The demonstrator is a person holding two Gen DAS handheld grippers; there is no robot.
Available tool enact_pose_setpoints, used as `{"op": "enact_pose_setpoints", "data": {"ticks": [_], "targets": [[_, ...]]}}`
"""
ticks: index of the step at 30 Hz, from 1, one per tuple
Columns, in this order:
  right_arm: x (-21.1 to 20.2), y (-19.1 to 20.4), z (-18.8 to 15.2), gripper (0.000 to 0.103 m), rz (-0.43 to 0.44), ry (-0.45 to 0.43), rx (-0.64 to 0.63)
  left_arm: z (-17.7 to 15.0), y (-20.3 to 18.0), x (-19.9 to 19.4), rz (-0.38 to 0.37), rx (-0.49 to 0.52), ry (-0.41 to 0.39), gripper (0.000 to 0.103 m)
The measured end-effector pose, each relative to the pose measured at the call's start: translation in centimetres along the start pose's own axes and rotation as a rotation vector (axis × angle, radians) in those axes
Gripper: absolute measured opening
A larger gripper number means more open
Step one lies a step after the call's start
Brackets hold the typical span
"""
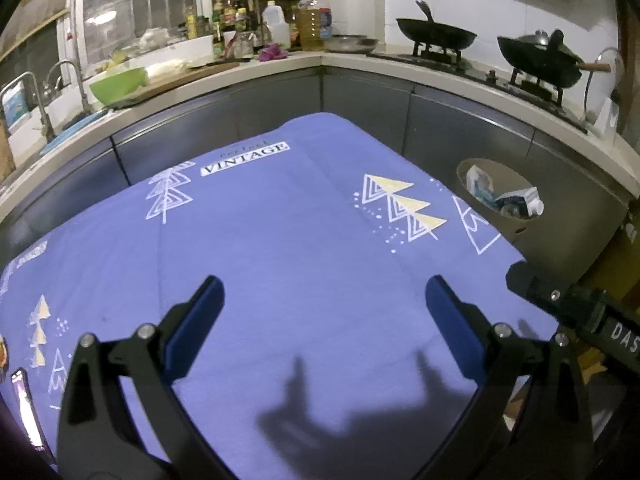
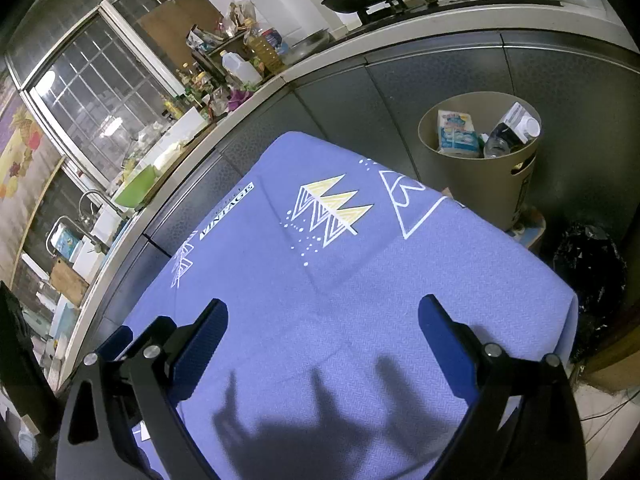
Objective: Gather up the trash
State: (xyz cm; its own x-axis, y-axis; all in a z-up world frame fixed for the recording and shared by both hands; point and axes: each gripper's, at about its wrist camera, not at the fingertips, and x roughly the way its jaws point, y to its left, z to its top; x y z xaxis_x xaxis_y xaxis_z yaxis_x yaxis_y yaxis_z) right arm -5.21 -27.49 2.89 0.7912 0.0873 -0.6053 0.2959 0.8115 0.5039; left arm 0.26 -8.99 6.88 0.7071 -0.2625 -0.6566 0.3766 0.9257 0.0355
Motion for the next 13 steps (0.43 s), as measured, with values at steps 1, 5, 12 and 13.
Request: {"op": "enact_pose_setpoints", "data": {"ticks": [1, 5, 12, 13], "targets": [[-0.02, 0.01, -0.01, 0.091, 0.0, 0.0, 0.0, -0.06, -0.08, 0.12, -0.008, 0.002, 0.007, 0.097], [-0.02, -0.02, 0.04, 0.091, -0.002, -0.002, 0.002, -0.17, -0.54, -0.4, -0.005, 0.017, -0.011, 0.097], [0.05, -0.06, 0.33, 0.091, -0.004, -0.001, 0.004, -0.2, -0.97, -0.77, -0.002, 0.032, -0.015, 0.097], [0.05, -0.05, 0.38, 0.091, -0.003, -0.001, 0.003, -0.2, -0.98, -0.78, -0.002, 0.031, -0.016, 0.097]]}}
